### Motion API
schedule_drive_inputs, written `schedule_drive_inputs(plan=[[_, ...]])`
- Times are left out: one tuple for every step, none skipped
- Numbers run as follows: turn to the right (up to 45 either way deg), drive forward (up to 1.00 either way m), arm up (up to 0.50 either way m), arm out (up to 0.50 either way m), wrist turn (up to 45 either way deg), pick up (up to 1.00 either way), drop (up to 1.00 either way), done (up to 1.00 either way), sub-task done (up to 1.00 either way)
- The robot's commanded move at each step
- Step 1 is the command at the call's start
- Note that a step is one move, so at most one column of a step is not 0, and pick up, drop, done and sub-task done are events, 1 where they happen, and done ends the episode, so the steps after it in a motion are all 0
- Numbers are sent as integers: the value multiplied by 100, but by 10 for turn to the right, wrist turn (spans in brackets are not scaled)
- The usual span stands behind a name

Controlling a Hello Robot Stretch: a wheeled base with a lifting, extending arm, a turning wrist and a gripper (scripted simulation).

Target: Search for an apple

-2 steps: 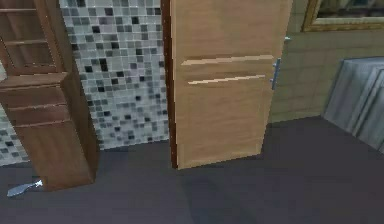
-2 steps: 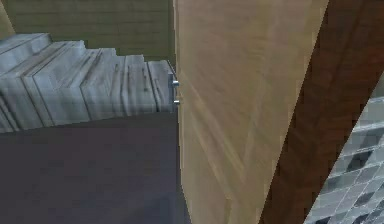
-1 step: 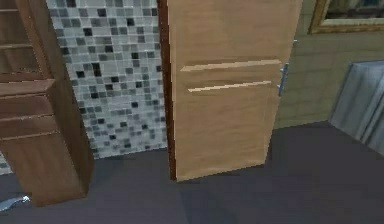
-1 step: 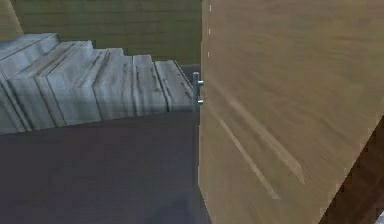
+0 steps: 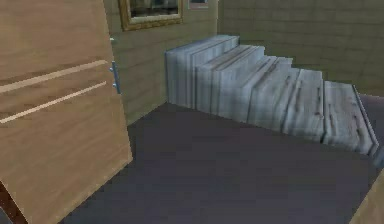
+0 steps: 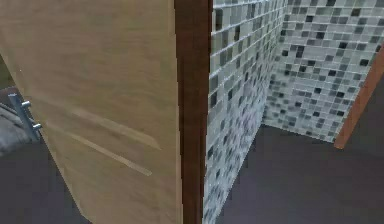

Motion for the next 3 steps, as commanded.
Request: schedule_drive_inputs(plan=[[240,0,0,0,0,0,0,0,0],[0,100,0,0,0,0,0,0,0],[30,0,0,0,0,0,0,0,0]])
